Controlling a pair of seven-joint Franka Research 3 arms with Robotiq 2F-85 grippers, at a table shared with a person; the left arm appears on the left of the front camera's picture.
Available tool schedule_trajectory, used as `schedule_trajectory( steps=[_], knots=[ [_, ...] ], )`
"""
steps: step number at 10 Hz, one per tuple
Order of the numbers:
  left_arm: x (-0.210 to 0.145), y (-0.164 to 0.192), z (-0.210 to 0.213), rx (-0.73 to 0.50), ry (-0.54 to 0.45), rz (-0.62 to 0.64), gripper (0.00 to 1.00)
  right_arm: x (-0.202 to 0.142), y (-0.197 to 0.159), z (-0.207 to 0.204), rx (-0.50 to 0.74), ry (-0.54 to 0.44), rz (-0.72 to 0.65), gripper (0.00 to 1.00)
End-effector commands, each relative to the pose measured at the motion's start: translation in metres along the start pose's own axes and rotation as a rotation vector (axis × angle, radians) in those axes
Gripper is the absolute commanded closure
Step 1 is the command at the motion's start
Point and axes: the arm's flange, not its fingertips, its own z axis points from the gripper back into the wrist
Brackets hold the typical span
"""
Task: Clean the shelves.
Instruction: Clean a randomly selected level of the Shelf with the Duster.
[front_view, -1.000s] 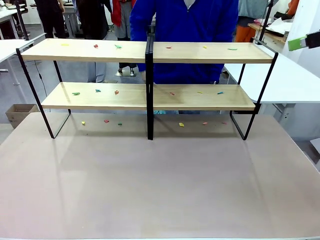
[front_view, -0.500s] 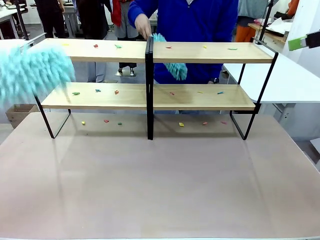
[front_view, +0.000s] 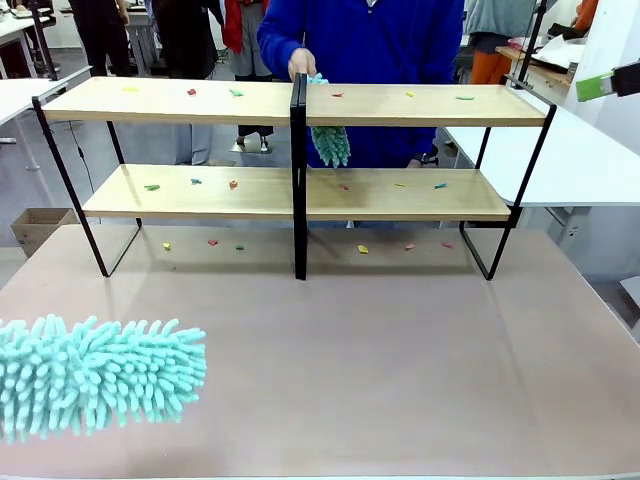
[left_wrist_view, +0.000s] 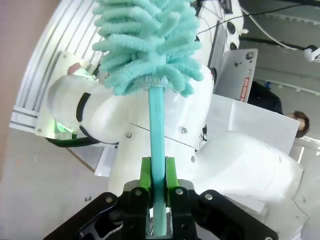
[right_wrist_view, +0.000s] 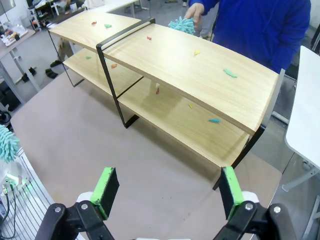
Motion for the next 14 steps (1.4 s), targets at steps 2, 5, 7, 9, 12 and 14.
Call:
schedule_trajectory(
  steps=[2, 5, 7, 9, 12, 14],
  knots=[
    [0.020, -0.002, -0.022, -0.001, 0.082, -0.064, 0.87, -0.001, 0.000, -0.001, 0.006, -0.002, 0.005, 0.00],
    [0.072, 0.025, -0.018, -0.023, 0.002, -0.014, 0.87, -0.001, 0.000, -0.001, 0.006, -0.002, 0.005, 0.00],
    [0.117, 0.052, -0.040, 0.044, -0.077, 0.111, 0.87, -0.001, 0.000, -0.001, 0.006, -0.002, 0.005, 0.00],
    [0.146, 0.082, -0.045, 0.044, -0.054, 0.215, 0.87, -0.001, 0.000, -0.001, 0.006, -0.002, 0.005, 0.00],
    [0.123, 0.095, -0.011, 0.074, -0.227, 0.306, 0.87, -0.001, 0.000, -0.001, 0.006, -0.002, 0.005, 0.00],
    [0.113, 0.101, -0.002, 0.086, -0.289, 0.344, 0.87, -0.001, 0.000, -0.001, 0.006, -0.002, 0.005, 0.00]
  ],
)
